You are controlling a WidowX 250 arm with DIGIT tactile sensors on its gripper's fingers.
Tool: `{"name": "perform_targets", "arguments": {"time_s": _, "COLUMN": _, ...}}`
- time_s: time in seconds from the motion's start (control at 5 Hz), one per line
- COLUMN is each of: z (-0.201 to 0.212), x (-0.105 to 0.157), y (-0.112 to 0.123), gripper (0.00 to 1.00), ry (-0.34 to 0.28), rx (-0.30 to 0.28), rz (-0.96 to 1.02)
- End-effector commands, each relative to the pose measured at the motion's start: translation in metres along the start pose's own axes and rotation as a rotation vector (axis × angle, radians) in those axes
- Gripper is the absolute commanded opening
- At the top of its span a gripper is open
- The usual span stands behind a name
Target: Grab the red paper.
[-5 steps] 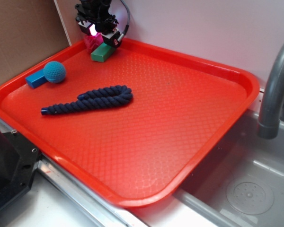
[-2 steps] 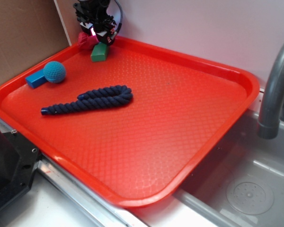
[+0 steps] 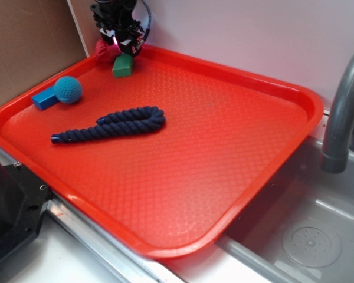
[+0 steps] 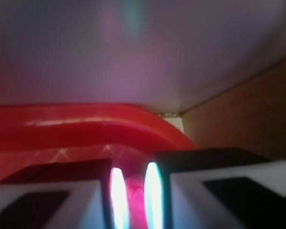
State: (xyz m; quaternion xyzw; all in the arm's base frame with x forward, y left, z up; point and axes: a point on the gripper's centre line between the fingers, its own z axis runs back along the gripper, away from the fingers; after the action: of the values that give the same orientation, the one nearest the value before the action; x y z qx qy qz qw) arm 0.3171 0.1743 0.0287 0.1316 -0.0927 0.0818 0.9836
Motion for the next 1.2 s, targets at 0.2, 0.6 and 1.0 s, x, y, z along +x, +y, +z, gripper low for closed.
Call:
{"name": "perform_targets", "arguments": {"time_s": 0.2, "z": 0.112, "x": -0.034, "y": -0.039, "gripper": 0.0, "ry": -0.034, "rx": -0.072, "rz": -0.147}}
{"name": "perform_targets", "arguments": {"time_s": 0.6, "z": 0.236, "x": -0.051, "y": -0.079, "gripper": 0.0, "ry": -0.062, "rx": -0.206, "rz": -0.227}}
{"name": "perform_targets", "arguments": {"time_s": 1.0, "z": 0.248, "x": -0.052, "y": -0.082, "gripper": 0.0, "ry": -0.05, "rx": -0.246, "rz": -0.256}}
